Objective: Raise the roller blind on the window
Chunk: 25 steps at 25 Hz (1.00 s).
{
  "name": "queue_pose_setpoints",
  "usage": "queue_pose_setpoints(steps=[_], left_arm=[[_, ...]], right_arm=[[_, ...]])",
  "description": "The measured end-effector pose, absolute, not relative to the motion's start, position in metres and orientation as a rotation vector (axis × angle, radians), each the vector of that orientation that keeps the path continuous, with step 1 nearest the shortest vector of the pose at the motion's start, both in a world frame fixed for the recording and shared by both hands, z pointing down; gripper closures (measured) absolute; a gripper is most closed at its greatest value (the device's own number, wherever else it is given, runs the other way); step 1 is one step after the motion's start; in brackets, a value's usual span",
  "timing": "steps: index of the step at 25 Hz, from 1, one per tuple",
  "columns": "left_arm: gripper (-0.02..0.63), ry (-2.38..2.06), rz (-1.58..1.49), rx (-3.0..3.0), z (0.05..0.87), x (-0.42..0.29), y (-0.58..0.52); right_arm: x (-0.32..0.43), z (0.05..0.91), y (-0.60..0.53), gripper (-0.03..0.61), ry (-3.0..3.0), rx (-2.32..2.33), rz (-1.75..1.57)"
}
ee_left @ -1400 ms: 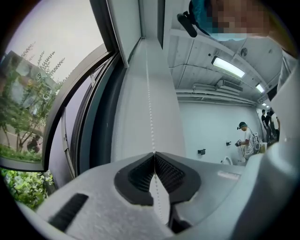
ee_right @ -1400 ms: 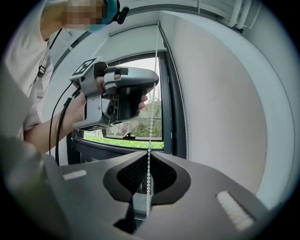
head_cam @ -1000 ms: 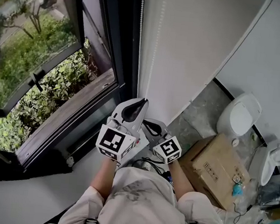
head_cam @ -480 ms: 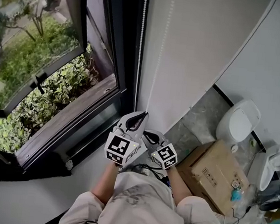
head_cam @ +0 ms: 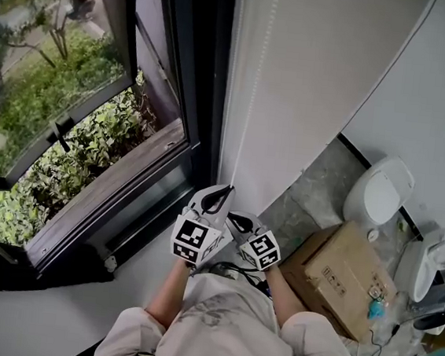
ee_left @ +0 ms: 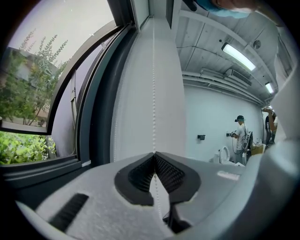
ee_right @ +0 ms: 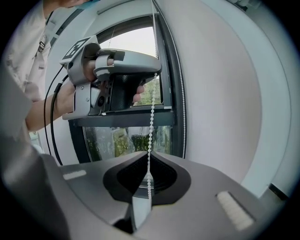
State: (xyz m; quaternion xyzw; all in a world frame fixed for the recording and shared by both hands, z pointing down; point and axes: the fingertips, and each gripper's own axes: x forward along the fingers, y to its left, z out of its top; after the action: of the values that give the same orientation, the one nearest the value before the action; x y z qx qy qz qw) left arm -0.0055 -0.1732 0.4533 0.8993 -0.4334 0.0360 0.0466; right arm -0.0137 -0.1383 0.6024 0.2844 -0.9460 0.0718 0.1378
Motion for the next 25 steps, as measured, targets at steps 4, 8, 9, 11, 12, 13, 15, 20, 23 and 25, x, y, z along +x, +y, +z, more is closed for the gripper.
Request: queue_pose_setpoints(steps=[4,8,9,11,12,13,15,20,23,25], left_arm=[[0.603,-1.331,0.109,2.748,0.452,-0.007,-0.173],[0.603,-1.338,0.102,2.746,0.452,-0.01,-0.174],[0.602,-1.339,0.1,2.746,0.452,-0.01,-0.174],[0.603,-1.339,0.096,2.747,0.451,-0.009,-0.174],[0.603,-1.338,0.096,2.747,0.451,-0.009,-0.174],[0.603,-1.338,0.095,2.747,0.451,-0.009,-0.174],[0.603,-1.336,0.094,2.748,0.451,-0.009,-0.174],[0.603,-1.334,0.094,2.747,0.452,-0.008,-0.174],[0.603,-1.333,0.093,2.746,0.452,-0.007,-0.173],[0.603,-1.332,0.092,2.745,0.452,-0.006,-0.171]], right_arm=[[-0.007,0.599,-0.136,0.549,-2.709,0.836,0.154],[0.003,0.568,-0.135,0.52,-2.771,0.871,0.154],[0.007,0.556,-0.136,0.516,-2.795,0.889,0.149],[0.013,0.525,-0.139,0.508,-2.85,0.923,0.124],[0.015,0.508,-0.141,0.505,-2.879,0.937,0.106],[0.016,0.49,-0.142,0.502,-2.906,0.948,0.082],[0.017,0.457,-0.145,0.499,-2.949,0.958,0.024],[0.009,0.395,-0.151,0.495,-3.014,0.937,-0.104],[0.003,0.364,-0.155,0.494,-3.063,0.917,-0.153],[-0.002,0.346,-0.158,0.488,-3.09,0.898,-0.184]])
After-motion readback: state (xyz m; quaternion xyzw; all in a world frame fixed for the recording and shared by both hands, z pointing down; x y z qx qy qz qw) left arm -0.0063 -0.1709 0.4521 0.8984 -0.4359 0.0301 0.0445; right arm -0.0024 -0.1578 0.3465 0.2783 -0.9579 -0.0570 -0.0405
